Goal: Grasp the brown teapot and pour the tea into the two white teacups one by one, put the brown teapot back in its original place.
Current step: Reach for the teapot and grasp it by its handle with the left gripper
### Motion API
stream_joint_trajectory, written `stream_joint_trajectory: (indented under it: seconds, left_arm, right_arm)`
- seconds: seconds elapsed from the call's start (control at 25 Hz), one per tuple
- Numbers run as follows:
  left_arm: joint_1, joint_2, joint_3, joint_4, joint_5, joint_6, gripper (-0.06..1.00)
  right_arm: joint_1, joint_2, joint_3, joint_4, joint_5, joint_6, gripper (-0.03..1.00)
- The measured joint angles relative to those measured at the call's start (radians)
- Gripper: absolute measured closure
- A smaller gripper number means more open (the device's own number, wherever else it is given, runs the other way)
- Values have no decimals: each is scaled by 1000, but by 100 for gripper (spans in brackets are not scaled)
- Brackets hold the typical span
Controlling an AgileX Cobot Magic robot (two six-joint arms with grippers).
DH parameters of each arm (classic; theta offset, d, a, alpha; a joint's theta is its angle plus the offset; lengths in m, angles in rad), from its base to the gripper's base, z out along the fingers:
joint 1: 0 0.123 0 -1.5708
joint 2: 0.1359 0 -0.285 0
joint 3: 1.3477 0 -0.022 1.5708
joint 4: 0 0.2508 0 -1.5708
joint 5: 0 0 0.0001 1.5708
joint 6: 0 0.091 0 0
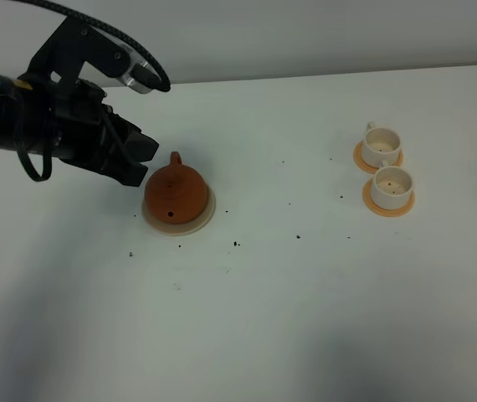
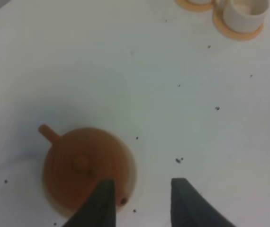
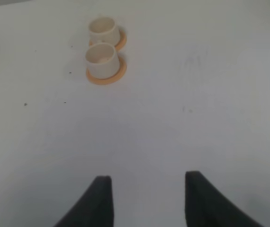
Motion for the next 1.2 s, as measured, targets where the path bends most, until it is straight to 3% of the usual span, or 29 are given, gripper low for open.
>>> stream_joint_trajectory:
  seconds: [0.2,0.32,0.44,0.68,1.2]
  left_arm:
    - [0,150,-214,189,135,-170,64]
    - [0,258,-338,251,183,-202,63]
    - [0,389,-480,263,208,-208,58]
    - [0,558,-639,265,207,-211,54]
    - [-32,771,-706,268,122,-214,53]
  right_arm:
    - [0,0,0,0,0,0,60]
    - [0,0,0,0,0,0,60]
    - [0,0,0,0,0,-1,60]
    - [0,0,0,0,0,0,60]
    - [0,0,0,0,0,0,60]
